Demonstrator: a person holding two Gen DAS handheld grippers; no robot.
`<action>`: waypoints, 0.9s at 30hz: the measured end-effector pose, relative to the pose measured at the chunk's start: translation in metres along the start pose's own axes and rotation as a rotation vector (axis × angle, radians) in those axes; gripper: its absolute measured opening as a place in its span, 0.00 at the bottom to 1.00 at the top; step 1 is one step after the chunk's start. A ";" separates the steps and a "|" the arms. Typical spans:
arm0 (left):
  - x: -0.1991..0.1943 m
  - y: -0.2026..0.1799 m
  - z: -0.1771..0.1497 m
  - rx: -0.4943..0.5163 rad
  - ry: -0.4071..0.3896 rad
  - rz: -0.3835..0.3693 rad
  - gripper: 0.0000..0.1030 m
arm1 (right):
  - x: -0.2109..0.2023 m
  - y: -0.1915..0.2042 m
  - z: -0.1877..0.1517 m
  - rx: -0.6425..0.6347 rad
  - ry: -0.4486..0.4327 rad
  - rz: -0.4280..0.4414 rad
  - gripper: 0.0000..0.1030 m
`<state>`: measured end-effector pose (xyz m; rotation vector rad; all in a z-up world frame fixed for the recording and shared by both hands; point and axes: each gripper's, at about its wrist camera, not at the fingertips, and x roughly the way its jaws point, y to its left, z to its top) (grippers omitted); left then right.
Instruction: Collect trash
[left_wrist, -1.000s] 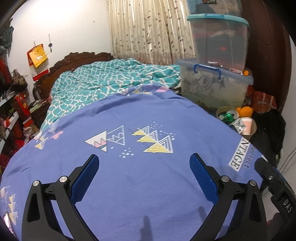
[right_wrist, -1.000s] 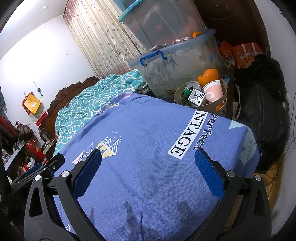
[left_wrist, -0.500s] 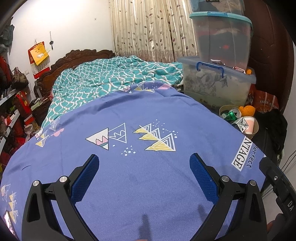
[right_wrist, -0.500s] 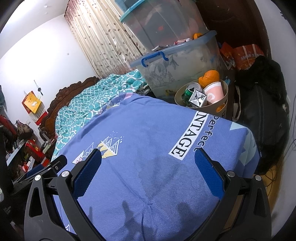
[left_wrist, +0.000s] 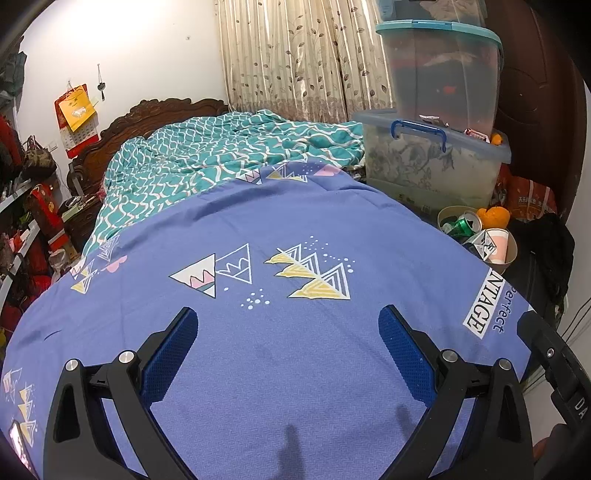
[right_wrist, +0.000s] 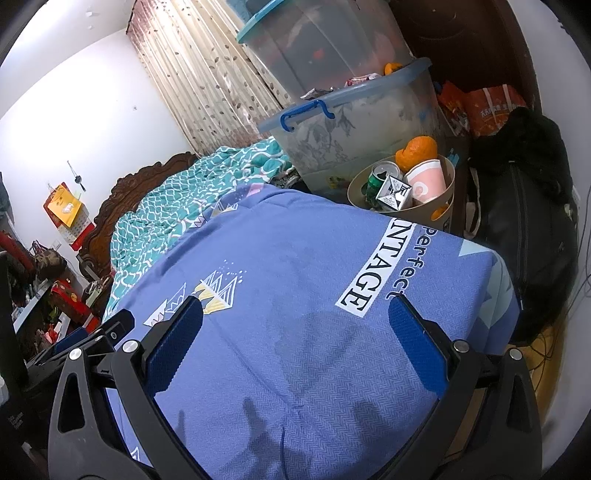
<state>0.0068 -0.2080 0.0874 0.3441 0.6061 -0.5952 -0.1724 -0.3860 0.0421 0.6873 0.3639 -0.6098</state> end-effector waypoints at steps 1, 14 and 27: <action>0.000 0.000 0.000 0.002 0.001 0.000 0.92 | 0.000 0.000 0.000 0.000 0.000 0.000 0.97; 0.001 -0.001 -0.002 0.006 0.006 -0.001 0.92 | 0.001 0.000 -0.001 0.000 0.001 0.000 0.97; 0.002 0.000 -0.006 0.004 0.009 0.000 0.92 | 0.001 0.000 -0.001 0.001 0.002 0.000 0.97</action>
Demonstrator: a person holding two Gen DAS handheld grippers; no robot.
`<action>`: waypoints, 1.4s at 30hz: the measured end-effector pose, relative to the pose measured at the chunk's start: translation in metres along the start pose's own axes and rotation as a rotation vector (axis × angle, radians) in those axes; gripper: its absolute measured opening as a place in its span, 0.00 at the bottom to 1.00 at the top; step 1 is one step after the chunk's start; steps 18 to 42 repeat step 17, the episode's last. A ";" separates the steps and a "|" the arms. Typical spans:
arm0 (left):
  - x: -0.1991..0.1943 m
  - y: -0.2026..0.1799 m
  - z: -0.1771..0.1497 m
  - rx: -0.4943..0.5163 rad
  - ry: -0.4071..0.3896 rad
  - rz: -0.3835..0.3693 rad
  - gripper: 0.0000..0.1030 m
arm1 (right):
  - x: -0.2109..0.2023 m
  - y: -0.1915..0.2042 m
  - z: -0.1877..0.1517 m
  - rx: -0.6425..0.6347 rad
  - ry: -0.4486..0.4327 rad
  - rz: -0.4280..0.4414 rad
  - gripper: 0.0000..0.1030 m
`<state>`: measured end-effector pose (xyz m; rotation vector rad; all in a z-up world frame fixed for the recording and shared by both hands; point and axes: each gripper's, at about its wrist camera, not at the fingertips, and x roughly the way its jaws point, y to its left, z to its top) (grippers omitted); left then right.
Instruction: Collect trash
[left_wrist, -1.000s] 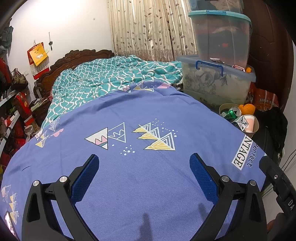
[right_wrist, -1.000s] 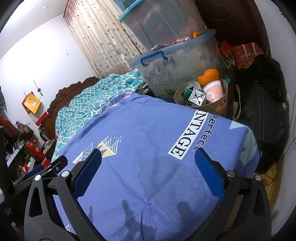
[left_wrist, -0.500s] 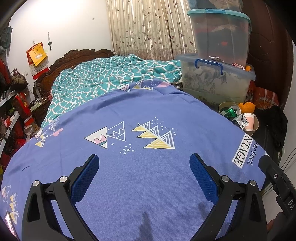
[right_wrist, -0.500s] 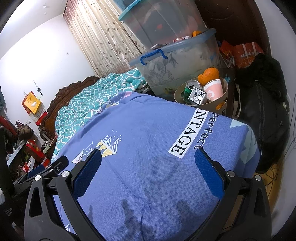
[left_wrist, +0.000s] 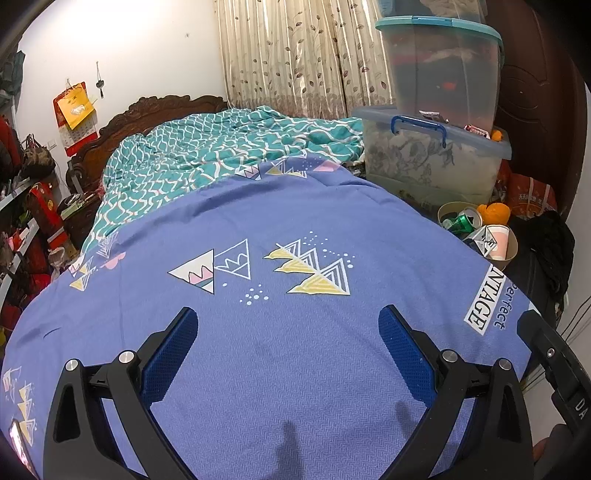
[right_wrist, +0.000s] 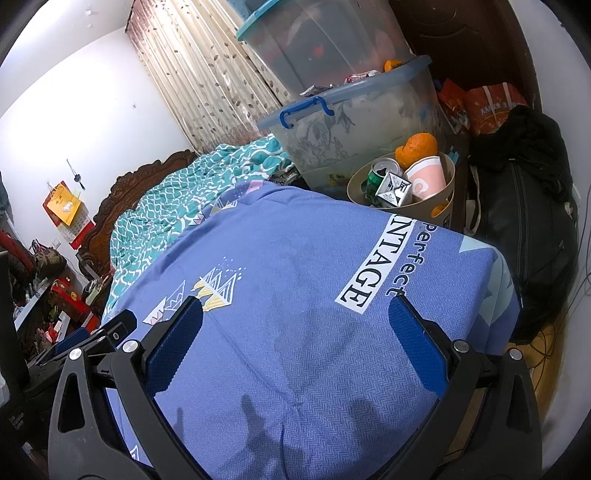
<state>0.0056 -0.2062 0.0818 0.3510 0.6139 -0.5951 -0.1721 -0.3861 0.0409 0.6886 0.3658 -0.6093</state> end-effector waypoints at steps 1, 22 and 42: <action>0.000 0.000 0.001 -0.001 -0.001 0.001 0.92 | 0.000 0.000 0.000 0.000 0.000 0.000 0.97; 0.007 0.005 0.001 -0.026 0.035 -0.025 0.92 | 0.005 -0.002 -0.006 0.002 0.011 -0.002 0.97; 0.007 0.005 0.001 -0.026 0.035 -0.025 0.92 | 0.005 -0.002 -0.006 0.002 0.011 -0.002 0.97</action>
